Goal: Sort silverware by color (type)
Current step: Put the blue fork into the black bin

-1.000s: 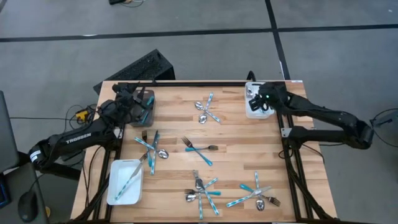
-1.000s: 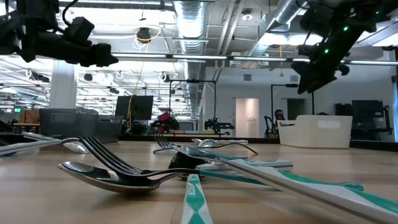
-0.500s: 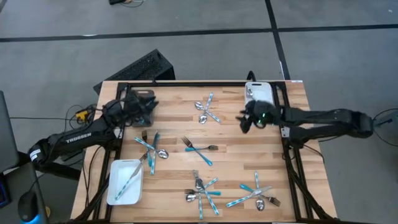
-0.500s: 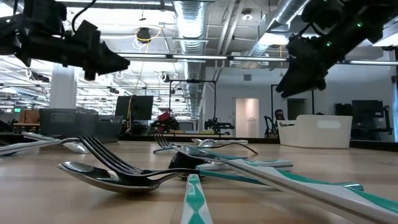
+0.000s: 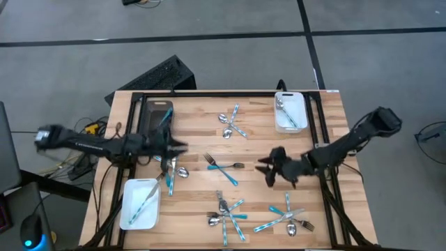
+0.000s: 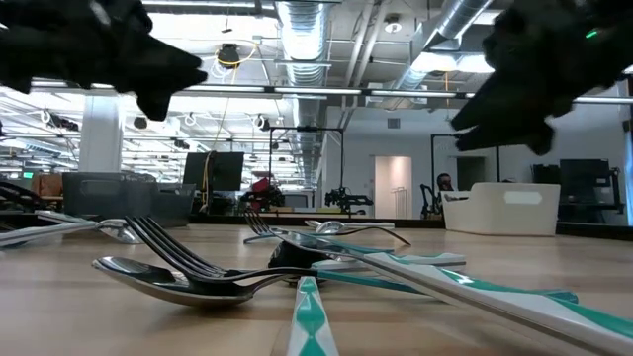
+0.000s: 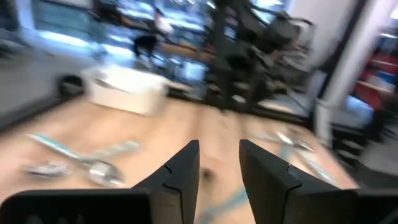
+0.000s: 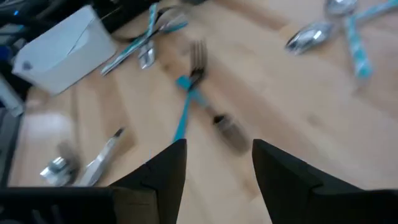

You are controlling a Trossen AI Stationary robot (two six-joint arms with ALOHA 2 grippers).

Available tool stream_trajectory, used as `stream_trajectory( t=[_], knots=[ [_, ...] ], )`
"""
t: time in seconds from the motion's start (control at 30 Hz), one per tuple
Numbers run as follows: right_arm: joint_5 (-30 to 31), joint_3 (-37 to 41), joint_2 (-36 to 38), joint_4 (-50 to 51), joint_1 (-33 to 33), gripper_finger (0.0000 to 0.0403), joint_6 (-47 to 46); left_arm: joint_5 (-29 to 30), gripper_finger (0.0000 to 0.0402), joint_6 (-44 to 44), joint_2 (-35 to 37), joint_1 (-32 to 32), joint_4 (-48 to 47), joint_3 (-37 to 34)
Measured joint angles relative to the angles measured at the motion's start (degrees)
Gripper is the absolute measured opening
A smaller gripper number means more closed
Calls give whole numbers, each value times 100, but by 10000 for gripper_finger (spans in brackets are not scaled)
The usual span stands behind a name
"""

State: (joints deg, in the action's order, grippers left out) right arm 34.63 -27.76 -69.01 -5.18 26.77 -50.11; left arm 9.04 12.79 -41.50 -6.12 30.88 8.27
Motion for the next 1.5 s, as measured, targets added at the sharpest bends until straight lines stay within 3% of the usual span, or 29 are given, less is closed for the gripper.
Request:
stream_trajectory(
  t=[0.2,0.37,0.57,0.7,0.83,0.97,1.1,1.27,1.5],
  knots=[
    [140,-465,-676,406,1169,180,-1297,1500,97,568,-998,-2033,107,2],
    [139,-997,-1572,283,1535,174,-1588,2620,96,698,-1713,-2706,365,2],
    [63,-1822,-2582,312,1184,173,-1041,2804,96,508,-2320,-2724,846,230],
    [-411,-2419,-3036,277,762,173,-601,3013,97,516,-2529,-2720,772,445],
    [-1320,-2919,-3411,273,565,173,-490,2986,97,506,-2414,-2720,90,681],
    [-1809,-3257,-3760,293,610,173,-579,3005,97,711,-2005,-2700,-1188,1036],
    [-1890,-3552,-4041,503,665,173,-793,3031,97,1007,-1695,-2526,-2216,1376],
    [-2083,-3751,-4304,786,641,173,-1141,3118,97,812,-1660,-2370,-2389,1486],
    [-1770,-3775,-4099,1166,579,173,-1334,3921,97,203,-1153,-2044,-2897,1694]
  ],
)
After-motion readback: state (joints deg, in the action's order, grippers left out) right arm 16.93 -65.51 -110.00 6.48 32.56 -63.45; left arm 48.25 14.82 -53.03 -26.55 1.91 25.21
